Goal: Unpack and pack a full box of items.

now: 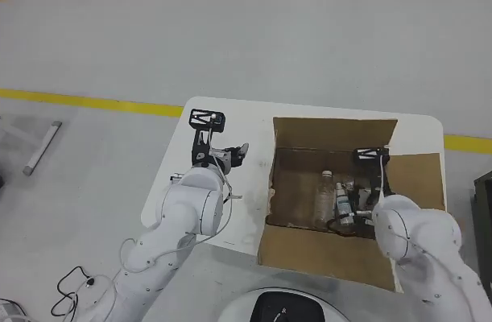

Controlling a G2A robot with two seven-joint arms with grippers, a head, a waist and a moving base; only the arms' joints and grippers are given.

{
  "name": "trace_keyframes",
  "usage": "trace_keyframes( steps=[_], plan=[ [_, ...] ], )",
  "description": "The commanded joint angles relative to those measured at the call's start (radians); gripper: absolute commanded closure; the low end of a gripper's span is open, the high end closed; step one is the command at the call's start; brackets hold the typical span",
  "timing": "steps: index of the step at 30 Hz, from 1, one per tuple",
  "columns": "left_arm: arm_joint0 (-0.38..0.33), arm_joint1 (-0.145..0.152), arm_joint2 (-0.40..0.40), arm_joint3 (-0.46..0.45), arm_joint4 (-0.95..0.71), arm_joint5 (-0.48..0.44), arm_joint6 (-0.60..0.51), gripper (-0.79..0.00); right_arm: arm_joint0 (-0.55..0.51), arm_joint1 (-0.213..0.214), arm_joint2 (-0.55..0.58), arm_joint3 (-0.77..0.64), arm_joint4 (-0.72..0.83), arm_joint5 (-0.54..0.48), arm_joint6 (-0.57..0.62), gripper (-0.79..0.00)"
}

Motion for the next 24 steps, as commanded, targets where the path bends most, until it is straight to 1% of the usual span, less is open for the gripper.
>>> trace_keyframes(
  steps=[1,5,8,11,15,18,20,24],
  plan=[
    [0.000,0.000,0.000,0.000,0.000,0.000,0.000,-0.785,-0.082,0.014,0.113,-0.109,0.085,-0.077,-0.033,0.000],
    [0.000,0.000,0.000,0.000,0.000,0.000,0.000,-0.785,-0.203,0.036,0.306,-0.209,0.229,-0.203,-0.106,0.000],
    [0.000,0.000,0.000,0.000,0.000,0.000,0.000,-0.785,-0.275,0.049,0.442,-0.227,0.332,-0.294,-0.143,0.000],
    [0.000,0.000,0.000,0.000,0.000,0.000,0.000,-0.785,-0.329,0.059,0.568,-0.202,0.441,-0.367,-0.185,0.000],
    [0.000,0.000,0.000,0.000,0.000,0.000,0.000,-0.785,-0.378,0.071,0.712,-0.110,0.587,-0.459,-0.235,0.000],
    [0.000,0.000,0.000,0.000,0.000,0.000,0.000,-0.785,-0.396,0.082,0.781,-0.049,0.609,-0.507,-0.249,0.000],
    [0.000,0.000,0.000,0.000,0.000,0.000,0.000,-0.785,-0.399,0.088,0.807,-0.004,0.608,-0.508,-0.260,0.000],
    [0.000,0.000,0.000,0.000,0.000,0.000,0.000,-0.785,-0.380,0.096,0.801,0.094,0.590,-0.499,-0.281,0.000]
  ],
)
